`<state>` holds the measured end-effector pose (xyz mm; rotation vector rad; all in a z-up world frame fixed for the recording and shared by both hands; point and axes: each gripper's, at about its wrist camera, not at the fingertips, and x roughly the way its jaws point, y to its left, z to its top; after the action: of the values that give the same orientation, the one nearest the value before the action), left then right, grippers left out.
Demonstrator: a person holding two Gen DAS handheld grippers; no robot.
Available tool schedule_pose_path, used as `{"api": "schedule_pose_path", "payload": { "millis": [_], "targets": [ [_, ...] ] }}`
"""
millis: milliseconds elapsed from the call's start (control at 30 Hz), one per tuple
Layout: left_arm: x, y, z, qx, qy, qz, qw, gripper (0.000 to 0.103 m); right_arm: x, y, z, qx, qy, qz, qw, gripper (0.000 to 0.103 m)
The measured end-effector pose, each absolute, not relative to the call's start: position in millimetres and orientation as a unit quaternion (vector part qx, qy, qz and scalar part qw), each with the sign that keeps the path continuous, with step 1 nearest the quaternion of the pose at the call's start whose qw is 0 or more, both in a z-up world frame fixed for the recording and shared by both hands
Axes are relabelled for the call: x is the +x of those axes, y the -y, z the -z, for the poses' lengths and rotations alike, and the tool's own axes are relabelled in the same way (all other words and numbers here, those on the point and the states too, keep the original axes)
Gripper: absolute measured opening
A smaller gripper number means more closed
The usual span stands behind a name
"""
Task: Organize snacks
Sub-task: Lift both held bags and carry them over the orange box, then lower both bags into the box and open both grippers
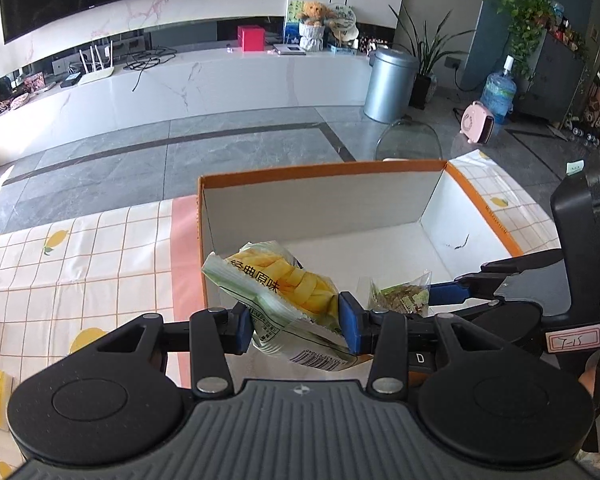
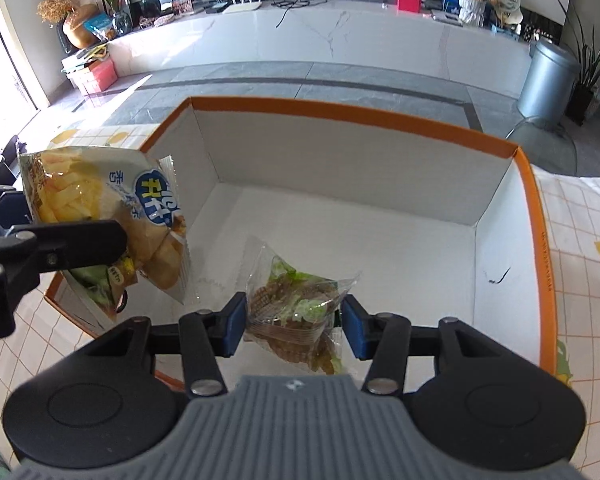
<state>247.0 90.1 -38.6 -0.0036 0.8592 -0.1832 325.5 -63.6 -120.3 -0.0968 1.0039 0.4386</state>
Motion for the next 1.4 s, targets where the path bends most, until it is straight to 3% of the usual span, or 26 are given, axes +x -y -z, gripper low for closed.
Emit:
{"api": "schedule_pose_path", "payload": {
  "millis": [467,867,933,1000,1100,1400],
  "targets": [
    [262.2,-82.8,58.4,0.032,-0.478,0.071,0.875,0.05,344.0,47.9,150.6,-0.031,-0.545,-0.205,0.812,0.05],
    [261.5,-80.6,57.9,0.035,-0.486,0.061,0.871,0.055,350.6,46.5,154.2,-0.018,-0.568,-0.191,0.8,0.055],
    [260.1,-81.0,56.6,0.035,-0.484,0.058,0.873,0.058,351.0,46.3,153.6,-0.017,-0.567,-0.188,0.802,0.058],
    [258.9,-81.8,55.3,0.037,-0.483,0.052,0.873,0.06,353.2,42.2,152.5,-0.016,-0.564,-0.183,0.805,0.069],
    [256.0,-82.9,51.6,0.036,-0.479,0.047,0.876,0.064,351.4,42.0,146.6,-0.019,-0.557,-0.179,0.811,0.077],
    [240.2,-84.6,32.4,0.031,-0.455,0.044,0.889,0.074,336.0,48.5,120.3,-0.026,-0.535,-0.167,0.828,0.084]
  ]
}}
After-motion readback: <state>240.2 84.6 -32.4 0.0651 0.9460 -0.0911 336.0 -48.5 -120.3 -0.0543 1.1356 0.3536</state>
